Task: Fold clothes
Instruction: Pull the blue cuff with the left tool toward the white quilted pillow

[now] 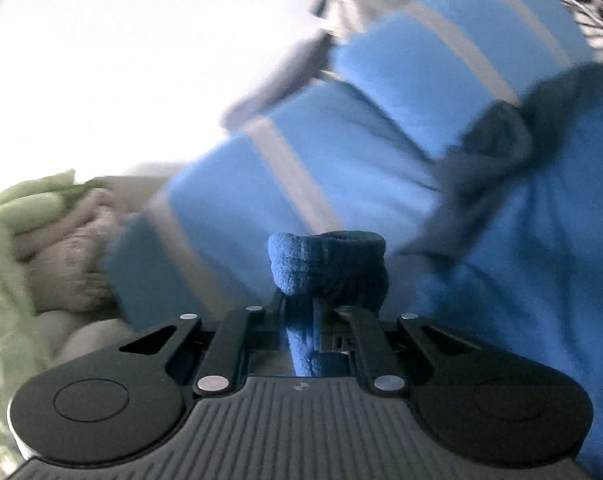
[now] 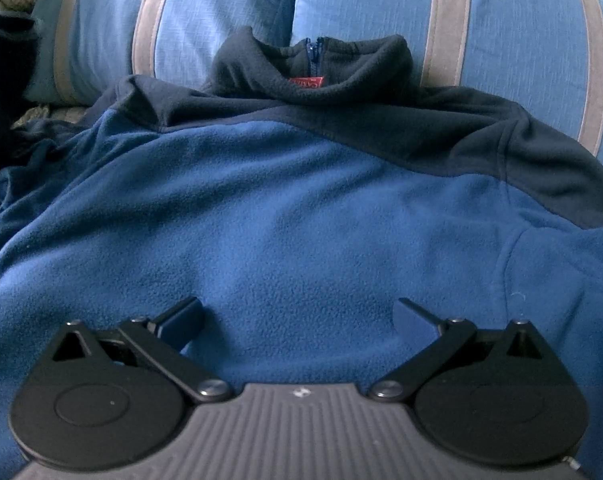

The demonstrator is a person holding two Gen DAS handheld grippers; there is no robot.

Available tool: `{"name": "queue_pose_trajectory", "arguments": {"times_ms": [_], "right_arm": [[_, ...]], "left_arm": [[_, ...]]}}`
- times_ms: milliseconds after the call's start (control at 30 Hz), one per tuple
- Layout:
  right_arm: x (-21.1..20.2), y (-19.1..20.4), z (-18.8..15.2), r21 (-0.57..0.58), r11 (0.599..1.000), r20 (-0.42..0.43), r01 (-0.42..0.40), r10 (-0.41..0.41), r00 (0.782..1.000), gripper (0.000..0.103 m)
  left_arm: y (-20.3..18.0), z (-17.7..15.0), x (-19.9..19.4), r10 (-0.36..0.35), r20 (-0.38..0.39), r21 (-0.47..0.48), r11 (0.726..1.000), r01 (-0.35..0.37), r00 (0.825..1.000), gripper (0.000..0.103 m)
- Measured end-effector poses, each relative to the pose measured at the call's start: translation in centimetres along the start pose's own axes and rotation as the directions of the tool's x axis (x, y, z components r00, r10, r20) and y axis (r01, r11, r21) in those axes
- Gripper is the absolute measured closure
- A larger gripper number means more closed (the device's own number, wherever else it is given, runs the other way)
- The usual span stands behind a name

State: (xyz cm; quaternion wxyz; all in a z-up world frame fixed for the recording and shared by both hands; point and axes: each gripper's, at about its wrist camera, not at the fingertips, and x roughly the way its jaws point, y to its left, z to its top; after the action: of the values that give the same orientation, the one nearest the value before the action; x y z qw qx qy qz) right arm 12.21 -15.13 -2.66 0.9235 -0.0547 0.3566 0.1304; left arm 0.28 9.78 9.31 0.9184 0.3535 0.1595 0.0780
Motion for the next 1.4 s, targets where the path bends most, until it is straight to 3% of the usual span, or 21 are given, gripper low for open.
{"name": "queue_pose_trajectory", "arguments": {"times_ms": [133, 233, 400, 533, 633, 700, 800, 900, 933, 967, 1067, 1100, 1167, 1200, 1233, 1267, 1400], "right_arm": [[0.1, -0.1, 0.0, 0.004, 1.0, 0.005, -0.003, 0.003, 1.0, 0.0], [0.0, -0.2, 0.0, 0.008, 1.0, 0.01, -0.009, 0.009, 1.0, 0.0], [-0.1, -0.1, -0.2, 0.004, 1.0, 0.02, -0.005, 0.005, 1.0, 0.0], [-0.2, -0.1, -0.2, 0.002, 1.0, 0.023, -0.004, 0.004, 1.0, 0.0], [-0.2, -0.1, -0.2, 0.005, 1.0, 0.024, -0.008, 0.008, 1.0, 0.0], [-0.1, -0.2, -0.1, 0.009, 1.0, 0.02, -0.013, 0.012, 1.0, 0.0], [0.0, -0.2, 0.1, 0.006, 1.0, 0.006, -0.014, 0.014, 1.0, 0.0], [-0.8, 1.2, 1.3, -0.055, 0.998, -0.004, -0.023, 0.023, 1.0, 0.0], [-1.7, 2.4, 1.7, -0.084, 0.995, 0.034, -0.046, 0.049, 0.998, 0.0], [-2.6, 3.6, 2.2, -0.114, 0.991, 0.069, -0.069, 0.077, 0.995, 0.0], [-4.6, 9.1, 3.7, -0.241, 0.961, 0.118, -0.135, 0.167, 0.979, 0.0], [-4.7, 11.0, 4.1, -0.29, 0.946, 0.121, -0.141, 0.183, 0.976, 0.0], [-4.5, 15.0, 4.7, -0.39, 0.912, 0.128, -0.123, 0.186, 0.974, 0.0], [-4.4, 17.0, 5.0, -0.439, 0.892, 0.132, -0.112, 0.188, 0.973, 0.0], [-4.2, 18.9, 5.3, -0.482, 0.87, 0.133, -0.103, 0.189, 0.973, 0.0], [-3.6, 20.4, 5.4, -0.501, 0.86, 0.121, -0.1, 0.184, 0.975, 0.0], [-0.6, 25.2, 6.2, -0.533, 0.841, 0.065, -0.089, 0.146, 0.987, 0.0]], "left_arm": [[5.1, -1.7, -1.2, 0.098, 0.008, -0.117, 0.988, -0.097, 0.995, 0.092], [9.3, -3.4, -2.3, 0.177, -0.028, -0.246, 0.953, -0.178, 0.984, 0.092], [14.9, -8.7, -5.2, 0.247, -0.167, -0.465, 0.834, -0.297, 0.955, 0.092], [16.0, -13.2, -7.5, 0.231, -0.252, -0.562, 0.755, -0.337, 0.94, 0.092], [16.5, -17.5, -8.6, 0.175, -0.333, -0.656, 0.662, -0.361, 0.926, 0.092], [16.8, -20.5, -8.7, 0.12, -0.379, -0.719, 0.585, -0.374, 0.918, 0.092], [17.2, -24.0, -8.1, 0.053, -0.428, -0.765, 0.511, -0.392, 0.902, 0.092], [17.9, -26.6, -7.6, -0.005, -0.421, -0.814, 0.444, -0.375, 0.907, 0.092], [18.4, -27.5, -7.5, -0.033, -0.411, -0.839, 0.405, -0.364, 0.911, 0.092], [18.8, -28.4, -7.5, -0.061, -0.395, -0.867, 0.355, -0.35, 0.917, 0.092], [20.7, -32.5, -7.3, -0.137, -0.353, -0.933, 0.121, -0.338, 0.926, 0.092], [21.0, -33.5, -7.4, -0.146, -0.342, -0.94, 0.058, -0.337, 0.928, 0.093], [20.9, -35.5, -7.9, -0.165, -0.316, -0.941, -0.068, -0.33, 0.934, 0.093], [21.0, -36.0, -7.9, -0.17, -0.305, -0.939, -0.107, -0.325, 0.937, 0.094], [21.0, -36.4, -8.1, -0.17, -0.292, -0.938, -0.139, -0.316, 0.941, 0.094], [20.9, -36.4, -8.4, -0.163, -0.279, -0.941, -0.153, -0.303, 0.947, 0.094], [21.0, -35.9, -9.9, -0.126, -0.226, -0.951, -0.187, -0.247, 0.966, 0.094]]}}
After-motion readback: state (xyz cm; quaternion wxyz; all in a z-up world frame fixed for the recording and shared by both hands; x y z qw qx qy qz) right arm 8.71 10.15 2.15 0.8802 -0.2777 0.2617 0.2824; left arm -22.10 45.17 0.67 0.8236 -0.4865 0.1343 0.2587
